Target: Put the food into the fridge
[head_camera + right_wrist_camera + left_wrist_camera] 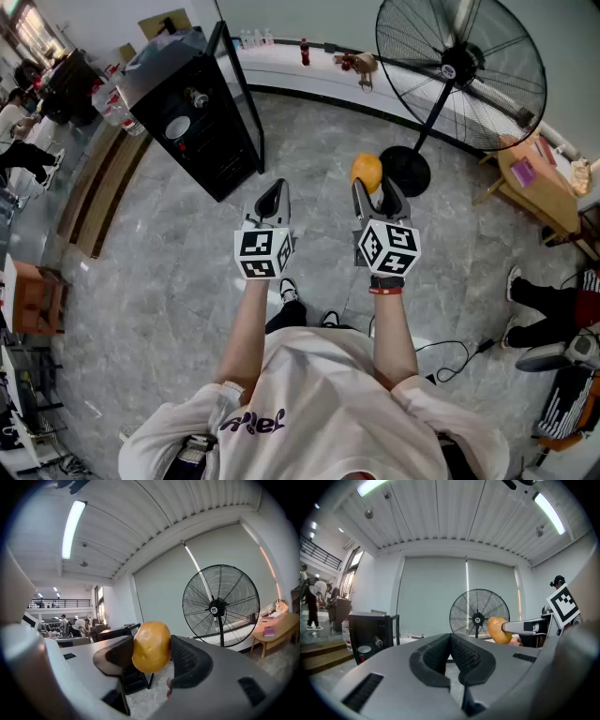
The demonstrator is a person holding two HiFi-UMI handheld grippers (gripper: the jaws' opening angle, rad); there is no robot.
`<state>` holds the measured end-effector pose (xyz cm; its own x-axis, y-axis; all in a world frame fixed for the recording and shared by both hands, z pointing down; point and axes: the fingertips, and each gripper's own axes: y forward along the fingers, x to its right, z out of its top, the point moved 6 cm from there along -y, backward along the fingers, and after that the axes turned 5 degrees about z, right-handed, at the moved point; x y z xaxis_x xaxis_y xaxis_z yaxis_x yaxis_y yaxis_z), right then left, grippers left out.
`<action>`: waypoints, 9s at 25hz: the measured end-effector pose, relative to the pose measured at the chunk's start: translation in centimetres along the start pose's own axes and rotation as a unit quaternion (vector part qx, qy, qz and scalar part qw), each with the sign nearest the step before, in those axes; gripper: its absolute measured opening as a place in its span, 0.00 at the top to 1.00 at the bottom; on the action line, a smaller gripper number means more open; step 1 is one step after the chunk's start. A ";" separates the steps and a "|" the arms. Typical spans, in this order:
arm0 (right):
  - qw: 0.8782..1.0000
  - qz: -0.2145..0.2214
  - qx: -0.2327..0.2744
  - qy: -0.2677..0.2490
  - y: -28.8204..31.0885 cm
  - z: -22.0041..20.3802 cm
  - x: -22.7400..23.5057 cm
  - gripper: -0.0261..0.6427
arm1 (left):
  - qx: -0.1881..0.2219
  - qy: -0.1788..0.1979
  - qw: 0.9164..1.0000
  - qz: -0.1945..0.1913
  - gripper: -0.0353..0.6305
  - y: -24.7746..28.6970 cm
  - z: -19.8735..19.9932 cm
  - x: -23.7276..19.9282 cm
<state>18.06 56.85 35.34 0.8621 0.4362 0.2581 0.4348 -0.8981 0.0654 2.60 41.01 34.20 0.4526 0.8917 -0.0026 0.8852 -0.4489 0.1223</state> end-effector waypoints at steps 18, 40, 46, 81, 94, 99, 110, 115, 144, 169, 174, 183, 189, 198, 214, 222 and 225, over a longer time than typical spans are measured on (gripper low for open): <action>0.999 0.042 -0.015 -0.011 16.5 0.2 -10.1 0.56 | 0.014 -0.021 0.999 0.033 0.92 6.2 1.1 -16.6; 0.981 0.177 -0.075 -0.031 30.3 -4.9 -27.2 0.56 | 0.010 -0.055 0.988 0.141 0.92 3.6 -0.6 -34.5; 0.970 0.219 -0.100 -0.037 33.6 -6.9 -30.9 0.56 | 0.003 -0.068 0.982 0.174 0.92 3.4 -1.7 -38.1; 0.924 0.352 -0.149 0.004 67.3 -8.6 -36.2 0.56 | -0.011 -0.064 0.952 0.299 0.92 22.3 -0.2 -57.7; 0.908 0.361 -0.212 -0.003 75.6 -14.5 -35.3 0.56 | -0.042 -0.083 0.946 0.312 0.92 28.9 -3.9 -60.6; 0.901 0.363 -0.238 -0.017 76.2 -17.2 -36.1 0.56 | -0.042 -0.088 0.944 0.316 0.92 28.8 -4.8 -61.4; 0.906 0.329 -0.264 -0.029 80.6 -24.9 -40.2 0.56 | -0.039 -0.073 0.961 0.262 0.92 30.1 -8.0 -66.8; 0.905 0.319 -0.281 -0.035 82.1 -27.4 -42.0 0.56 | -0.032 -0.076 0.964 0.252 0.92 29.9 -8.6 -69.4; 0.903 0.313 -0.289 -0.051 90.0 -33.5 -42.7 0.57 | -0.027 -0.062 0.972 0.227 0.92 34.9 -11.8 -72.7; 0.887 0.333 -0.304 -0.103 96.5 -40.6 -47.4 0.57 | -0.013 -0.091 0.969 0.229 0.92 34.3 -14.5 -76.4; 0.883 0.339 -0.303 -0.118 97.9 -41.8 -48.0 0.57 | -0.013 -0.091 0.968 0.232 0.92 34.2 -14.8 -76.7; 0.881 0.324 -0.315 -0.138 100.3 -42.8 -48.7 0.56 | -0.012 -0.093 0.967 0.239 0.92 33.4 -14.9 -77.2; 0.879 0.327 -0.315 -0.144 101.3 -43.2 -49.6 0.56 | -0.013 -0.104 0.963 0.248 0.92 32.6 -15.5 -77.6; 0.878 0.336 -0.314 -0.136 101.3 -42.6 -50.1 0.54 | -0.015 -0.111 0.960 0.258 0.92 31.8 -15.6 -78.0; 0.880 0.340 -0.317 -0.097 95.6 -35.4 -48.3 0.54 | -0.038 -0.130 0.959 0.251 0.92 30.8 -9.4 -76.7; 0.889 0.338 -0.296 -0.089 92.5 -29.8 -45.8 0.57 | -0.042 -0.136 0.954 0.264 0.92 30.3 -7.4 -75.6; 0.887 0.347 -0.289 -0.094 90.3 -27.9 -44.5 0.59 | -0.044 -0.131 0.954 0.266 0.92 29.9 -6.8 -74.2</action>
<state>11.65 -45.23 56.65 0.9219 -0.2802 0.2676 -0.3768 -0.8092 0.4508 -5.26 -38.24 44.83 0.8571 0.4886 -0.1632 0.5151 -0.8171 0.2588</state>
